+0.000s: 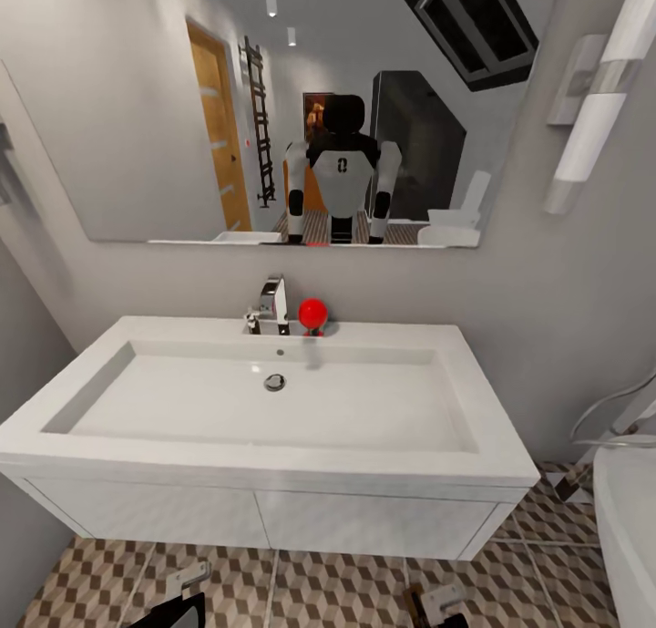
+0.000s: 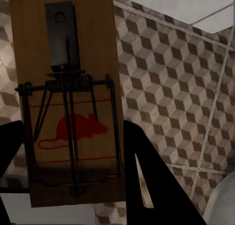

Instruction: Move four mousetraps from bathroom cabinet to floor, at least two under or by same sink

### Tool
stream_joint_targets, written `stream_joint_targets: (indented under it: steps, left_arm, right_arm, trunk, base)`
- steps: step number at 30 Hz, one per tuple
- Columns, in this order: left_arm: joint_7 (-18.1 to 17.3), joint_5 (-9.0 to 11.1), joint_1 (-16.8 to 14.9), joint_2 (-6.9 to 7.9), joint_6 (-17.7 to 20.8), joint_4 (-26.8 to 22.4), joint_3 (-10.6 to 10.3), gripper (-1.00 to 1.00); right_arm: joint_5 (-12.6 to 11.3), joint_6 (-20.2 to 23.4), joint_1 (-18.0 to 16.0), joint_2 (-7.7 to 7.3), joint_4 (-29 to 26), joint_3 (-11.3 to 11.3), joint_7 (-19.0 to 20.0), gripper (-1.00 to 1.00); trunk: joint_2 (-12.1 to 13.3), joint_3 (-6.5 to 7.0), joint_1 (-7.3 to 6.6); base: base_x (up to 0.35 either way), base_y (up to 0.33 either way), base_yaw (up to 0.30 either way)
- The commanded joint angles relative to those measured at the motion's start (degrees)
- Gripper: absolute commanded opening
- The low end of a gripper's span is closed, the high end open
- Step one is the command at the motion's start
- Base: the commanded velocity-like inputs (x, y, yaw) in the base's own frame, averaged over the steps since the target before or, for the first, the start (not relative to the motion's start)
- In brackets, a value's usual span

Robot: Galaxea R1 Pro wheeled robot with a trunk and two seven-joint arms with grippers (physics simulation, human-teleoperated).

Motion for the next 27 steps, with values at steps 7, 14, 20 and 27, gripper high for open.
stream_joint_targets:
  steps: [7, 14, 20, 27]
  left_arm:
    - [-1.3, 0.1, 0.0, -0.03, 0.4, -0.2, -0.5, -1.0]
    - [-3.1, 0.0, 0.0, -0.04, 0.4, -0.1, -0.5, -1.0]
    - [-3.2, 0.0, 0.0, -0.04, 0.4, -0.1, -0.5, -1.0]
    - [-3.2, 0.0, 0.0, -0.04, 0.4, -0.1, -0.5, -1.0]
  right_arm:
    - [0.2, -1.7, 0.0, -0.05, 0.0, 0.0, -0.2, -1.0]
    - [0.3, -5.5, 0.0, -0.25, 0.0, 0.0, 0.1, -1.0]
    - [0.3, -5.7, 0.0, -0.36, 0.2, 0.1, 0.1, -1.0]
    - [0.3, -7.1, 0.1, -0.36, 0.2, 0.1, 2.5, -1.0]
  trunk:
    - [-2.9, -1.32, 1.54]
    - [-5.7, -2.57, 3.08]
    - [-8.1, -3.65, 4.4]
    - [-10.9, -4.91, 5.94]
  base:
    - [0.0, 0.0, 0.0]
    - [0.0, 0.0, 0.0]
    - [0.0, 0.0, 0.0]
    - [0.0, 0.0, 0.0]
